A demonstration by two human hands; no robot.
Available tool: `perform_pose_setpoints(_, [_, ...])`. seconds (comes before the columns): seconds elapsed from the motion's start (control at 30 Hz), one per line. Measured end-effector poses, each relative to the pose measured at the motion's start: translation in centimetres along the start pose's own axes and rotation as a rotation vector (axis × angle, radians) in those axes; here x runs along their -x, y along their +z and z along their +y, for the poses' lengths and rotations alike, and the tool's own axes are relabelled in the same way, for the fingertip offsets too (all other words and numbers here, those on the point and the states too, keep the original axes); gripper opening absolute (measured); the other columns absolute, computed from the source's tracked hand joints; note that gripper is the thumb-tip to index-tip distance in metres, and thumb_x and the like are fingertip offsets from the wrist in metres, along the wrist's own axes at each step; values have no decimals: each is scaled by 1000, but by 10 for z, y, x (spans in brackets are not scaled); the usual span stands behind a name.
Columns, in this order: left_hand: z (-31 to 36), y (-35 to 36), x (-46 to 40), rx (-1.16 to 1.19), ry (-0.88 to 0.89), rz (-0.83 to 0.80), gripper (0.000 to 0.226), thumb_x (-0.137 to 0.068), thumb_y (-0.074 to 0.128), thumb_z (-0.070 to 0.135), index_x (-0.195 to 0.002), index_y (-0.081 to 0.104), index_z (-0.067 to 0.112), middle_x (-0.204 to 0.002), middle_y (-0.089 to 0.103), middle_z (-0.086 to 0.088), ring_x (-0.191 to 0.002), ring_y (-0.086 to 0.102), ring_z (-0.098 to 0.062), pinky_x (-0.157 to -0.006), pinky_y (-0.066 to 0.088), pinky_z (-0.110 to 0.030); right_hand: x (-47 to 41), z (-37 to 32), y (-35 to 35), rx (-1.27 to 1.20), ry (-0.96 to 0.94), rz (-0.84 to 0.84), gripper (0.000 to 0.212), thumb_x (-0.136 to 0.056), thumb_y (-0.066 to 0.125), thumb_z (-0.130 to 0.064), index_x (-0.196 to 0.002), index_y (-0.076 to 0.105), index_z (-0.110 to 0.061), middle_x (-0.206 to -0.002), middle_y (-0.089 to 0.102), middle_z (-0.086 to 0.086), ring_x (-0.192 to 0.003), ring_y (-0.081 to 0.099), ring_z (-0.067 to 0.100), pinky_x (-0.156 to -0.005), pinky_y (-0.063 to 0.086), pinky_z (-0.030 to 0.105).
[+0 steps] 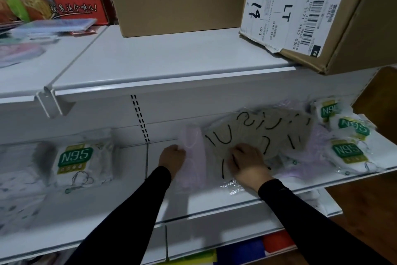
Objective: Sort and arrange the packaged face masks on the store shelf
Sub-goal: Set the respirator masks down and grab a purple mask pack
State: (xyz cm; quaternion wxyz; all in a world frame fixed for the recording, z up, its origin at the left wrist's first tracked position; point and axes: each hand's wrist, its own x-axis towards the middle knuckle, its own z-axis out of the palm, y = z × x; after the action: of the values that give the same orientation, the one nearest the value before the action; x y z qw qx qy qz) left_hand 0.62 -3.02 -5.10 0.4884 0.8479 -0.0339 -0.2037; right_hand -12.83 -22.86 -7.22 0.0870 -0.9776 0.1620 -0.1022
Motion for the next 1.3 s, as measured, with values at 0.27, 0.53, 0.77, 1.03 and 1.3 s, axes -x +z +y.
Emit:
perform_pose_setpoints(0.27, [-47,-59,-4,-57,-79,204,13,-84,50,7,-82,62,5,-91,67,-19,-86,64,-32,-69,46,-31,-14,-58,-7,-186,-13,-38,39,-94,47,-32,-121,61,-8,-124,59,15,-113,56,34,-95,41,34])
perform_pose_setpoints(0.53, [-65,-76,9,304,-97,100,16,-66,63,23,-72,66,9,-78,67,-17,-72,60,-24,-68,52,-38,-27,-169,30,-806,261,-524,33,-90,52,-44,-73,58,-16,-79,55,11,-76,52,19,-69,36,29])
perform_pose_setpoints(0.77, [-79,-95,25,-399,6,148,47,-94,50,19,-140,43,11,-133,55,-15,-121,53,-29,-99,41,-29,-37,-192,54,-724,299,-389,41,-86,58,-19,-53,33,-16,-52,35,-1,-48,34,13,-44,25,25])
perform_pose_setpoints(1.03, [-103,-75,30,-1004,167,-80,49,-98,32,31,-145,31,19,-156,25,-8,-144,22,-29,-118,18,-38,-39,-190,58,-501,253,-353,47,-87,60,-46,-115,54,-8,-115,60,8,-107,59,26,-80,42,27])
perform_pose_setpoints(1.3, [-29,-26,28,-540,241,-16,46,-98,36,28,-137,49,8,-137,53,-13,-127,49,-27,-105,33,-26,-39,-65,-4,-236,117,103,31,-93,50,-33,-102,66,-9,-103,63,10,-97,59,29,-84,42,29])
